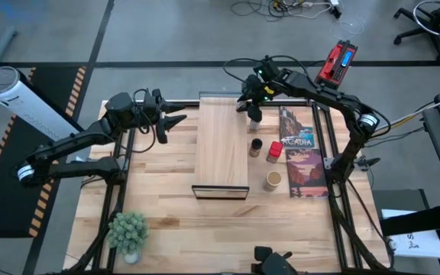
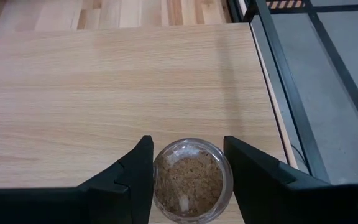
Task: Shelf spices
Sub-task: Put the transparent seasoning bottle on the shelf
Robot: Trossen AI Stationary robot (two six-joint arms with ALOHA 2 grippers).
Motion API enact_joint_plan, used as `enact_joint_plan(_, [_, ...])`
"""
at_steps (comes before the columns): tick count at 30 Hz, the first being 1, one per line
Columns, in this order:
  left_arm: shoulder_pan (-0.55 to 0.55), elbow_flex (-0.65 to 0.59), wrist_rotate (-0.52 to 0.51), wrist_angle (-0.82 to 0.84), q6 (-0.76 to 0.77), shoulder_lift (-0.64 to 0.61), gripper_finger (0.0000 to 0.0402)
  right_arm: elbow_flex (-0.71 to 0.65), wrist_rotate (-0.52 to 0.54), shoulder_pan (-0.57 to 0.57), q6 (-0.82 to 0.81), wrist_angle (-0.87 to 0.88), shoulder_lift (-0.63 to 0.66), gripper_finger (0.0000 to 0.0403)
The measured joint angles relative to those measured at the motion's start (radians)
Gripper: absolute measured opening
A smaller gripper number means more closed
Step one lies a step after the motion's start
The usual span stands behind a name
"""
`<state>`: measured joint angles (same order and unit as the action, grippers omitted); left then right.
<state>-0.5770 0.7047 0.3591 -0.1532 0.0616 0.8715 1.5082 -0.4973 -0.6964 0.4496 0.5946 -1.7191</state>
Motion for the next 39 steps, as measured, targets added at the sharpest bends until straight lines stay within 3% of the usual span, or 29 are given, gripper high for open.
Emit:
enact_joint_plan(29, [0.000, 0.000, 0.000, 0.000, -0.004, 0.000, 0.0162, -0.001, -0.027, 0.005, 0.006, -0.065, 0.000, 0.0179])
enact_joint_plan(39, [0.000, 0.000, 0.000, 0.007, -0.003, -0.002, 0.0164, 0.100, -0.009, 0.002, 0.009, 0.039, 0.011, 0.0179])
